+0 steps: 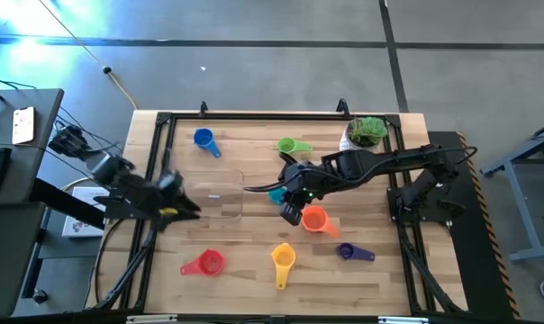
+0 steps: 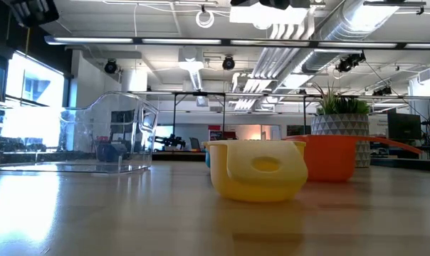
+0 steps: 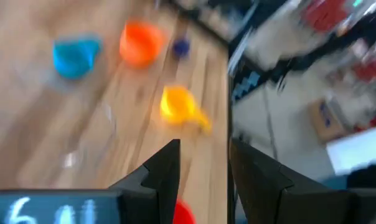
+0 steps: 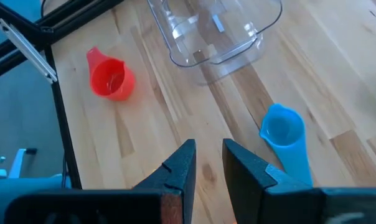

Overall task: Nest measuring cups in basket
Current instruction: Stack the red measuring cup into the orange measuring cup

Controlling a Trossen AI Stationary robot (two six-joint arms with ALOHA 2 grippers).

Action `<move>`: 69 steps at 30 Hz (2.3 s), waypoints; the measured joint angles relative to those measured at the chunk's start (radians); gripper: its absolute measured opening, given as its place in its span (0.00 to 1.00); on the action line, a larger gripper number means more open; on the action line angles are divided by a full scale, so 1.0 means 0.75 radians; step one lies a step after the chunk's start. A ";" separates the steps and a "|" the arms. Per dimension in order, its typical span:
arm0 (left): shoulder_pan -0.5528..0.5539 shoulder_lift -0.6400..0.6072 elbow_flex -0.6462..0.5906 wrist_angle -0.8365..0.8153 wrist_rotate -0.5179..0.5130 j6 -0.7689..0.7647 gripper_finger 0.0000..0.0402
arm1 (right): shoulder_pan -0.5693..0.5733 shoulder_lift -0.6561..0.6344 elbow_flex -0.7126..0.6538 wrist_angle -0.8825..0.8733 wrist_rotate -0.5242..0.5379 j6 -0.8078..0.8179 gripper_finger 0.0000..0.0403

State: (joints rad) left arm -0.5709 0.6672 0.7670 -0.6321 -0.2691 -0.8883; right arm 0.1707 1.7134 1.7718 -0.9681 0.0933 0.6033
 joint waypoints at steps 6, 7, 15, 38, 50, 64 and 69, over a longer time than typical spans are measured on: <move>-0.032 0.216 -0.001 -0.084 0.128 -0.166 0.32 | 0.000 0.000 0.000 -0.003 -0.020 -0.001 0.18; -0.040 0.248 -0.001 -0.099 0.138 -0.191 0.32 | 0.000 0.000 0.000 -0.003 -0.031 -0.002 0.18; -0.106 0.446 -0.001 -0.109 0.175 -0.405 0.32 | 0.000 0.000 0.000 -0.043 -0.051 -0.002 0.18; -0.183 0.805 -0.001 -0.063 0.257 -0.688 0.32 | 0.000 0.000 0.001 -0.060 -0.043 -0.038 0.18; -0.183 0.923 -0.001 0.004 0.285 -0.699 0.32 | 0.000 0.001 0.001 -0.072 -0.041 -0.048 0.18; -0.182 1.052 0.000 0.068 0.310 -0.746 0.31 | 0.000 0.001 0.001 -0.084 -0.030 -0.048 0.18; -0.182 1.083 0.000 0.074 0.311 -0.779 0.21 | 0.000 0.001 0.001 -0.085 -0.024 -0.048 0.18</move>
State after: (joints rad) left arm -0.7074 1.4796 0.7669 -0.5765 -0.0357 -1.4727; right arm 0.1707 1.7138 1.7721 -1.0315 0.0753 0.5674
